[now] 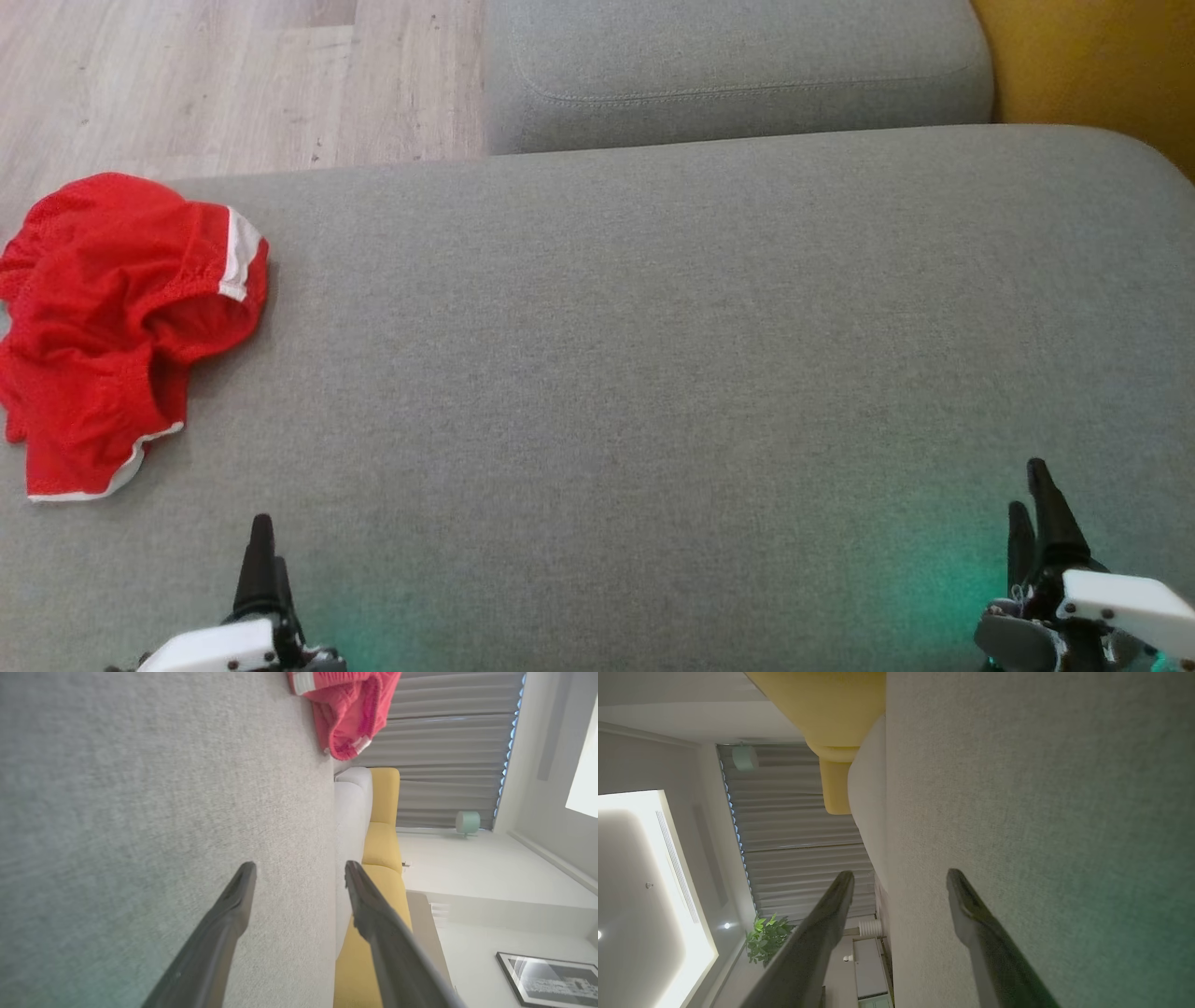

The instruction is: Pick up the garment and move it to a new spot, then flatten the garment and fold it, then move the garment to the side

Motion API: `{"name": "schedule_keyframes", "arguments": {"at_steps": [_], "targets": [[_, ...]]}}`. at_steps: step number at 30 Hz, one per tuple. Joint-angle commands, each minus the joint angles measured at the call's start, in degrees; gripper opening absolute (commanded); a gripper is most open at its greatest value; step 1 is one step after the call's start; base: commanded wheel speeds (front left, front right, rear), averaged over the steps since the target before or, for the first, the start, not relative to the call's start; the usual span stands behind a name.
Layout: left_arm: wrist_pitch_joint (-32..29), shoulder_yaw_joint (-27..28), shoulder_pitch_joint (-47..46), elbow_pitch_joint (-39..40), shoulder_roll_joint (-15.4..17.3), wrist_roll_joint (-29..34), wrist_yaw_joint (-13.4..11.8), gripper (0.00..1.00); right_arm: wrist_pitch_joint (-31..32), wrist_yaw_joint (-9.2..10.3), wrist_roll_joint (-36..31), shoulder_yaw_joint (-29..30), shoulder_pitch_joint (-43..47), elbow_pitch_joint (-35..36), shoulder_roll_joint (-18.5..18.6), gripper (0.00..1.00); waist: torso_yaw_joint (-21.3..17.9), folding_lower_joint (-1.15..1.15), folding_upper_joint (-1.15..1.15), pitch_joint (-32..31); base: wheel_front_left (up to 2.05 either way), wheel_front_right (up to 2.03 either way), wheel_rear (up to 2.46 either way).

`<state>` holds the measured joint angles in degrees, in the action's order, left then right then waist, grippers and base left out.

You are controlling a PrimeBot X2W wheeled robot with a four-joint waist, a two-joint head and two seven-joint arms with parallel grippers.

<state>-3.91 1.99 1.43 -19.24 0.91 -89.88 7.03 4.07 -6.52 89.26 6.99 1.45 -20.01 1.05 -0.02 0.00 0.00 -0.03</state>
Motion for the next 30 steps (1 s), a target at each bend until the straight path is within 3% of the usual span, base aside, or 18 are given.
{"name": "schedule_keyframes", "arguments": {"at_steps": [1, 30], "targets": [[0.51, 0.04, -2.12, 2.45, 0.33, 1.22, -0.18, 1.0, -0.62, -0.12, -1.3, -0.27, -1.85, 2.42, 0.67, 1.0, 0.0, 0.0, 0.0, -0.01, 0.0, 0.0, 0.0], [5.21, -3.97, -1.87, 8.29, 0.75, 26.16, -2.95, 1.0, -5.34, -0.34, -25.61, -3.79, -0.86, 9.43, 0.97, 1.0, 0.29, 0.0, 0.0, 0.14, 0.0, 0.0, 0.0]]}}
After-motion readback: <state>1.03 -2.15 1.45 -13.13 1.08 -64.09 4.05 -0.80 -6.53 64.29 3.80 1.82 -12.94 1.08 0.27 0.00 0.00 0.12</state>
